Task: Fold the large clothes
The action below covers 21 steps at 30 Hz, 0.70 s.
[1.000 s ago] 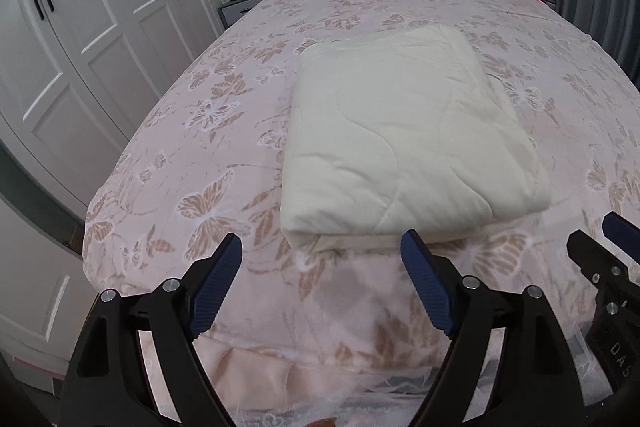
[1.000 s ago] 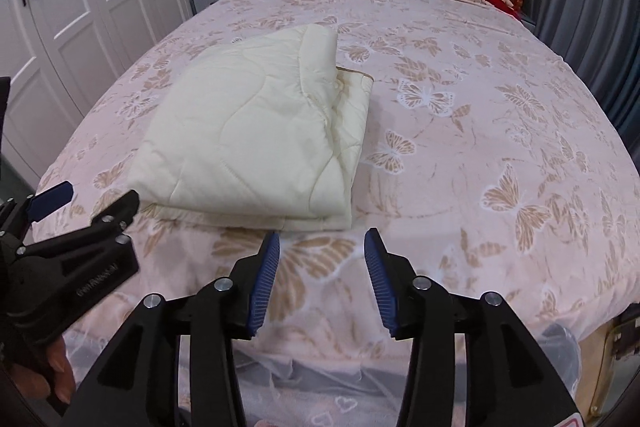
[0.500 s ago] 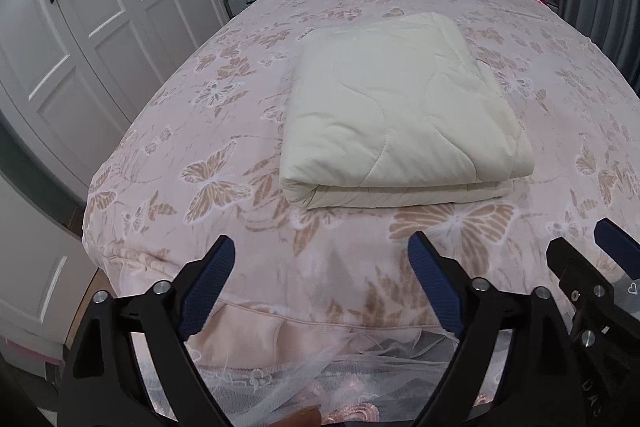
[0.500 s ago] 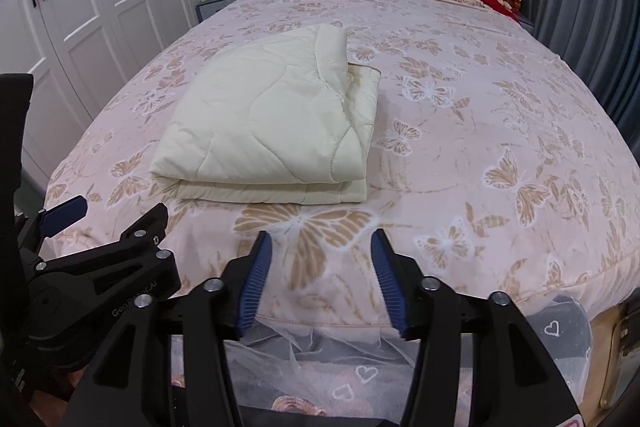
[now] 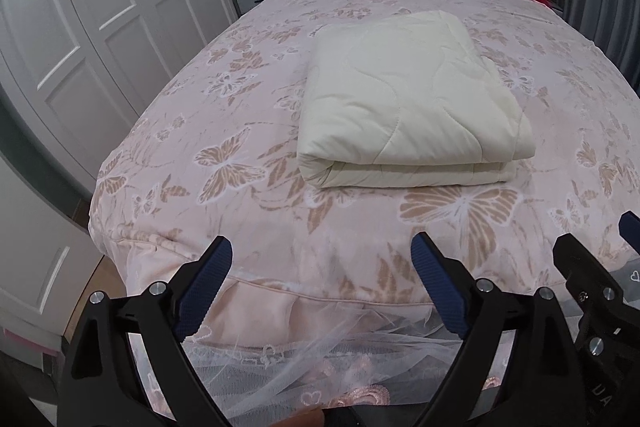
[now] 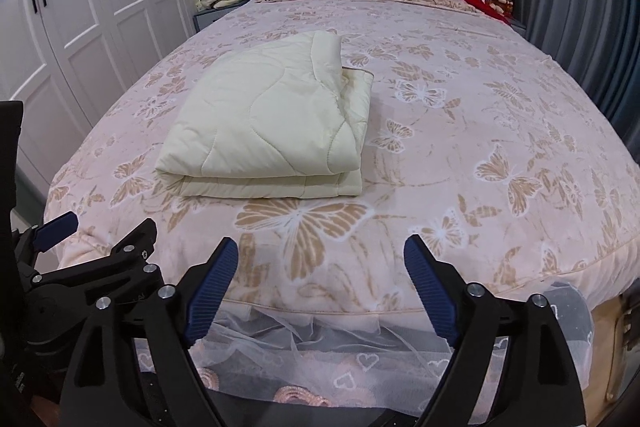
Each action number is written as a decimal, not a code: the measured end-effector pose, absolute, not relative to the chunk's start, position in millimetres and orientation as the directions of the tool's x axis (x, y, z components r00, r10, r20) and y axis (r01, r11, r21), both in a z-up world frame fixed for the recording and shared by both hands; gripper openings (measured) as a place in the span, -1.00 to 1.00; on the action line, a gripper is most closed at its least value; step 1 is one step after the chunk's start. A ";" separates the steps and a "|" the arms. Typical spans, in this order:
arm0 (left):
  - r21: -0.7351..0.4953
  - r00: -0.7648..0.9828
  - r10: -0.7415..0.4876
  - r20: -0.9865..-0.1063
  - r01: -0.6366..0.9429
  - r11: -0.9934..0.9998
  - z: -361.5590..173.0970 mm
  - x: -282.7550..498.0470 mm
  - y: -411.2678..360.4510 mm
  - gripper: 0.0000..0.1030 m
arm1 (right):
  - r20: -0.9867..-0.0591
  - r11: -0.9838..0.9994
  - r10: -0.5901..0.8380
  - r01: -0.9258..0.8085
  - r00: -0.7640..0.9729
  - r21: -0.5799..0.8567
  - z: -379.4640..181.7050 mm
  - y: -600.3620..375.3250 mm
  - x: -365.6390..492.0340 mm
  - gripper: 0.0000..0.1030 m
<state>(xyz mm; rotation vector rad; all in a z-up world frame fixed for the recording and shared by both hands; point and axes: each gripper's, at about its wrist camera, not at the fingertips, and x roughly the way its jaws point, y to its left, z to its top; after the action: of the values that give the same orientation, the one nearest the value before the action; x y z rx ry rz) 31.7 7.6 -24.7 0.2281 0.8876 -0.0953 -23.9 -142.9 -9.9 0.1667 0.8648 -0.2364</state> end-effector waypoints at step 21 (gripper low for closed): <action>0.131 0.637 -0.001 -0.771 0.160 0.978 -26.1 15.7 23.9 0.73 | -0.751 0.965 -0.167 0.262 0.639 0.009 -7.6 -129.0 -40.9 0.67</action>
<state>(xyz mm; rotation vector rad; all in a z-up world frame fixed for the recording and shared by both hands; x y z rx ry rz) 15.7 23.9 -26.1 0.1941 0.8773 -0.0930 -40.9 -129.0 -7.6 0.1205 0.8437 -0.2451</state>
